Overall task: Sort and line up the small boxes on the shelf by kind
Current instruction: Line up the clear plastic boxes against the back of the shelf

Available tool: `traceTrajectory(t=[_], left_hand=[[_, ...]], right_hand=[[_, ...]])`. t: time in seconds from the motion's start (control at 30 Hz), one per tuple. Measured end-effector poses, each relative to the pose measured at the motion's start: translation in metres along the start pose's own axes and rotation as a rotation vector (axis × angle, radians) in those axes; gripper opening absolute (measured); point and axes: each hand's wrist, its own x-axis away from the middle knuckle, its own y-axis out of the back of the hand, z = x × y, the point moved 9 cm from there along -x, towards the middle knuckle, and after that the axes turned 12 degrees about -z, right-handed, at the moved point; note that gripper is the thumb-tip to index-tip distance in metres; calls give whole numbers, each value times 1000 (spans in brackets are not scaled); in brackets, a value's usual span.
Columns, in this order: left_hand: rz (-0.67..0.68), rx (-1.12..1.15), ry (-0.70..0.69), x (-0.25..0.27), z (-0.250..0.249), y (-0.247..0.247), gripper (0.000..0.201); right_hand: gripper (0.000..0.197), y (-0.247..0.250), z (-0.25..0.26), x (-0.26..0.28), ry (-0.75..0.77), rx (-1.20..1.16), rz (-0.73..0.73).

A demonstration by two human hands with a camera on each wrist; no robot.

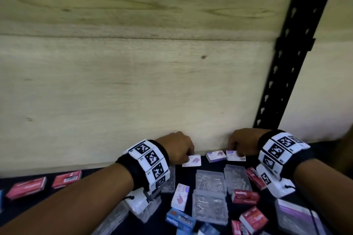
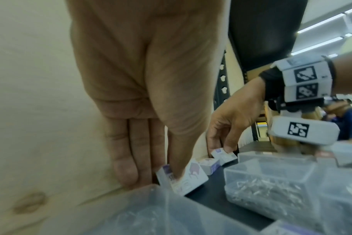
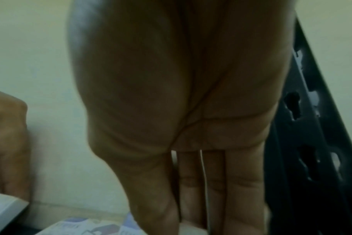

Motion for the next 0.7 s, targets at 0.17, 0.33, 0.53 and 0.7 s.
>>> traceTrajectory(t=[0.17,0.33,0.53,0.7], left_hand=[[-10,-226,-21,1,-5,0,30],[-46,-294,-9,9,-1,8,32],[-75,-186,43,39,19,33,35],[-78,-143,156,87,54,57,35]], right_hand=[[32,3,0,3,-13,40,-41],[31,17,4,13,-59,-5,-109],[27,38,46,24,17,-56,-164],[28,58,108,35,157,-81,-169]])
